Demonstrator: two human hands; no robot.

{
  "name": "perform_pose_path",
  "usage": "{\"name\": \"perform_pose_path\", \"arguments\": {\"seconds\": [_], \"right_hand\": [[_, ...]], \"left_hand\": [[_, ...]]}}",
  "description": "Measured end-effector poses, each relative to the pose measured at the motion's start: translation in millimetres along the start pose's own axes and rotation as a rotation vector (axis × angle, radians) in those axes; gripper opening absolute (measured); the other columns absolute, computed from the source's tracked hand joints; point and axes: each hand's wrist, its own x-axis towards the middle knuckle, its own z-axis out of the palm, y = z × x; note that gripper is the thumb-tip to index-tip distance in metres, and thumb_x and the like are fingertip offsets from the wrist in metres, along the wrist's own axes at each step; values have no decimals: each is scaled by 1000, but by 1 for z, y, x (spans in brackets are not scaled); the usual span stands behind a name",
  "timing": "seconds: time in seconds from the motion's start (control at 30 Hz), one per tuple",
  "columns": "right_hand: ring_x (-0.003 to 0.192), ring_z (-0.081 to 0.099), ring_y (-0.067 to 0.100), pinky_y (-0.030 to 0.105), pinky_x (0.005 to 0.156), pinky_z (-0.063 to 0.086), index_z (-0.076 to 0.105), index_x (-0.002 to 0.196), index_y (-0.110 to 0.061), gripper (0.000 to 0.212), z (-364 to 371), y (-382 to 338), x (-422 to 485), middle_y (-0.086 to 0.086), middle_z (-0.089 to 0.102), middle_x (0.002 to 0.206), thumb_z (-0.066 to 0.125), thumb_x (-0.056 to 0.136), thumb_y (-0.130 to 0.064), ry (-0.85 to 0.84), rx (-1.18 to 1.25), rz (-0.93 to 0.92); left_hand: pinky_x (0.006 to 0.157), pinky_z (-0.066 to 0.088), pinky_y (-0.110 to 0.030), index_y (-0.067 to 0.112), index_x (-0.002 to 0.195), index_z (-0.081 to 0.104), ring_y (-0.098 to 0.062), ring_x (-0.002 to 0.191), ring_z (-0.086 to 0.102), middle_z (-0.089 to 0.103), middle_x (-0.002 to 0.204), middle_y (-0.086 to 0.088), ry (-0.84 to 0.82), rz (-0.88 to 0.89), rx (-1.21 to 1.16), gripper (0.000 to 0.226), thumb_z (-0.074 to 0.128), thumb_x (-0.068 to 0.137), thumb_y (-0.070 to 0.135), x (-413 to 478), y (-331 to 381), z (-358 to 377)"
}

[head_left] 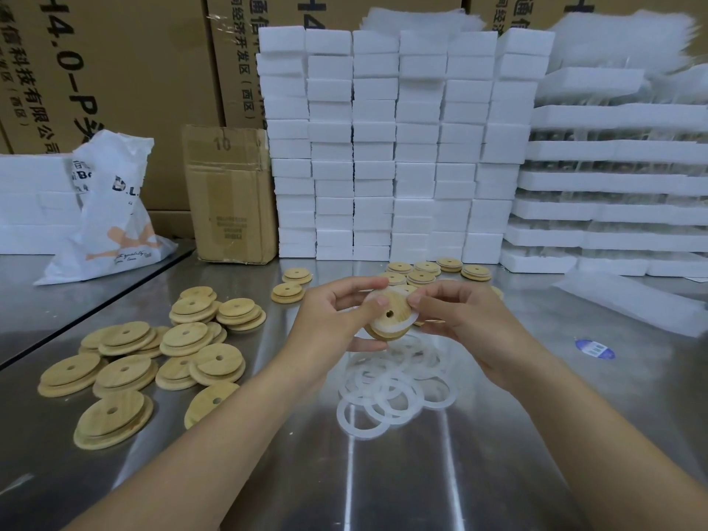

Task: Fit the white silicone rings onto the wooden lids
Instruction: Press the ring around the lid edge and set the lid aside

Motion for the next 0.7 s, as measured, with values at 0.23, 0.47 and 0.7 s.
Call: {"name": "perform_pose_path", "arguments": {"seconds": [0.23, 0.47, 0.7], "right_hand": [[109, 74, 32, 48, 103, 59, 83, 95, -13, 13, -1, 0, 0, 14, 80, 107, 82, 91, -25, -25, -14, 3], [94, 76, 17, 33, 88, 59, 83, 91, -17, 10, 3, -1, -1, 11, 80, 101, 82, 90, -27, -23, -54, 30], [84, 75, 7, 29, 82, 55, 80, 86, -22, 12, 7, -6, -5, -2, 78, 87, 80, 94, -30, -38, -139, -10]], "left_hand": [[70, 68, -42, 20, 118, 80, -25, 100, 80, 82, 111, -8, 37, 7, -27, 23, 77, 98, 10, -1, 2, 0], [67, 68, -39, 15, 118, 80, -26, 101, 80, 82, 109, -9, 95, 9, -67, 22, 75, 98, 6, 0, 5, 0], [69, 68, -36, 16, 118, 79, -25, 99, 81, 83, 109, -6, 111, 1, -139, 22, 76, 98, 8, 2, 5, -3]]}}
